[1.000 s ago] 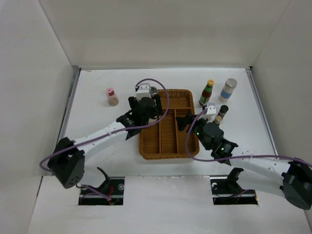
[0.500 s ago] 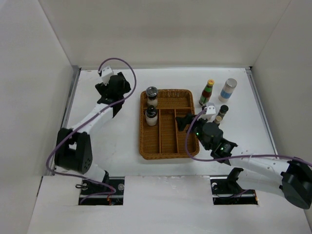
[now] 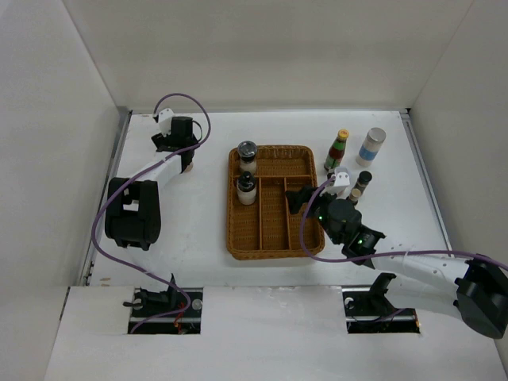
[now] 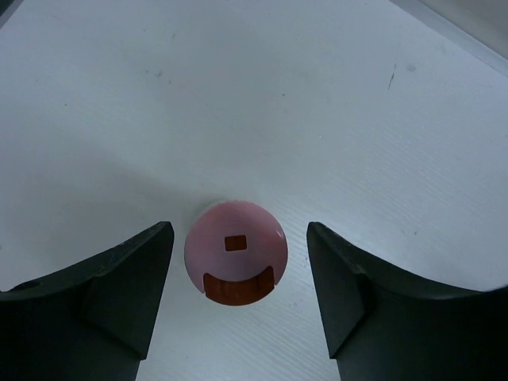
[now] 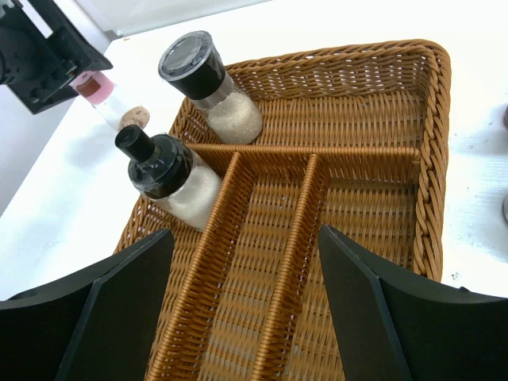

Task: Organize the condiment bottles

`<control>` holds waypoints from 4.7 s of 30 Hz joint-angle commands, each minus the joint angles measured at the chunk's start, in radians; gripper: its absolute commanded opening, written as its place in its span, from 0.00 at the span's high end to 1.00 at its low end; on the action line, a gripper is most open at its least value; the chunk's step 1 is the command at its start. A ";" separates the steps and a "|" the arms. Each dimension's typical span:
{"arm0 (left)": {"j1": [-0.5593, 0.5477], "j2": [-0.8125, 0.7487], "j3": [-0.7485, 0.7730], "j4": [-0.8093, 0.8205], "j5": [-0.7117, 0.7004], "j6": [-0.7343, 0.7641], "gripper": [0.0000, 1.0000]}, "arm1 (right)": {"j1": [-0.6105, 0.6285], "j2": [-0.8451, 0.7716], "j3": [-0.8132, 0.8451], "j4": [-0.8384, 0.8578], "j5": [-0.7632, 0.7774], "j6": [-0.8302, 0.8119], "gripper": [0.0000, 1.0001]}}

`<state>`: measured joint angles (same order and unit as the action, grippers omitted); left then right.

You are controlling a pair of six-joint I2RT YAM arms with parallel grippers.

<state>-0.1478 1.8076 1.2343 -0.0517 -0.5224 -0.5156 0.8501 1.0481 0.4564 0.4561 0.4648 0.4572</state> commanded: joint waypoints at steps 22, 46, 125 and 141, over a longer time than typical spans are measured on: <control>-0.293 -0.784 -0.403 -0.094 -0.038 0.032 0.66 | 0.002 -0.017 0.031 0.033 0.023 -0.012 0.23; -0.786 -0.682 -0.527 -0.010 0.002 0.120 0.64 | 0.043 -0.206 0.110 -0.206 0.159 -0.048 0.48; -0.387 -0.961 -0.983 0.615 -0.018 -0.090 0.14 | -0.124 0.785 0.972 -0.252 0.100 -0.230 0.83; -0.385 -0.946 -0.983 0.625 -0.016 -0.090 0.14 | -0.124 0.698 0.894 -0.247 0.067 -0.195 0.33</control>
<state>-0.5430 0.8719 0.2569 0.5213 -0.5449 -0.5964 0.7265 1.8465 1.3556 0.1394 0.5434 0.2543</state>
